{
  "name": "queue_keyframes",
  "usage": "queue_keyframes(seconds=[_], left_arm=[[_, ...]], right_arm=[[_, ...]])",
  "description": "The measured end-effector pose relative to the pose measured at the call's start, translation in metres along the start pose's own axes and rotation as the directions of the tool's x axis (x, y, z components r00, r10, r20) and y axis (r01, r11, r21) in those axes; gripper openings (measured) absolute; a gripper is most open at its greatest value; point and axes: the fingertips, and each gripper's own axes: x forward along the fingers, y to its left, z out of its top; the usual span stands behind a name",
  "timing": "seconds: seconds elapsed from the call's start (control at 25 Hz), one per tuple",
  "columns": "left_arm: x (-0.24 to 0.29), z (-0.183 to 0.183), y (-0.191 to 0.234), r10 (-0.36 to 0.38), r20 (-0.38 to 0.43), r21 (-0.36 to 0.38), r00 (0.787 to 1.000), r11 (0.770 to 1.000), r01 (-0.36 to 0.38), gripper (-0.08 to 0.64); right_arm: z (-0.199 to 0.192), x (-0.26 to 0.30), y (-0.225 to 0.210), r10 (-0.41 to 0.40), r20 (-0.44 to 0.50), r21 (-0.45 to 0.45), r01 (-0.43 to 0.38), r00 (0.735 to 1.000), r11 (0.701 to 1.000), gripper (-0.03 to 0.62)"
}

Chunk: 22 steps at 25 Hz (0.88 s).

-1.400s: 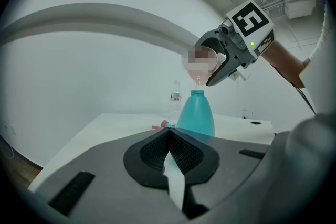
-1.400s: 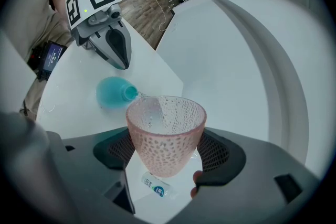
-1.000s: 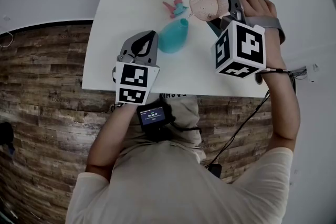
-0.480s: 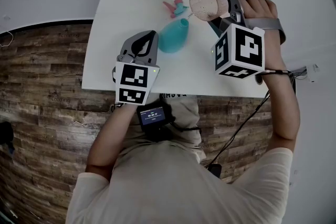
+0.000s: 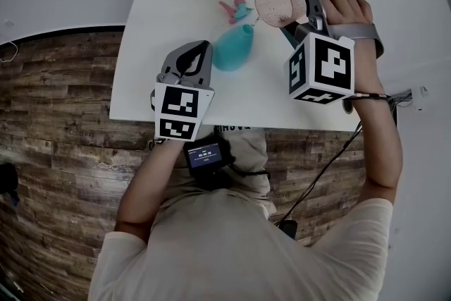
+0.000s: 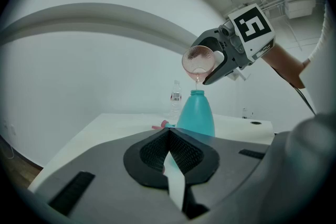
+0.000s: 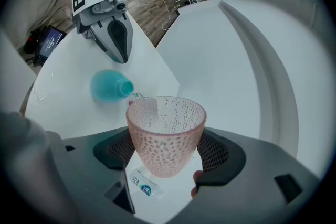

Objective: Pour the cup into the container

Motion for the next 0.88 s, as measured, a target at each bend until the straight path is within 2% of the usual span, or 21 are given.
queue_keyframes(seconds=[0.88], left_arm=[[0.0, 0.001, 0.0, 0.0, 0.0, 0.0, 1.0, 1.0, 0.0, 0.01]], right_arm=[[0.012, -0.007, -0.003, -0.045, 0.015, -0.099, 0.046, 0.999, 0.994, 0.367]])
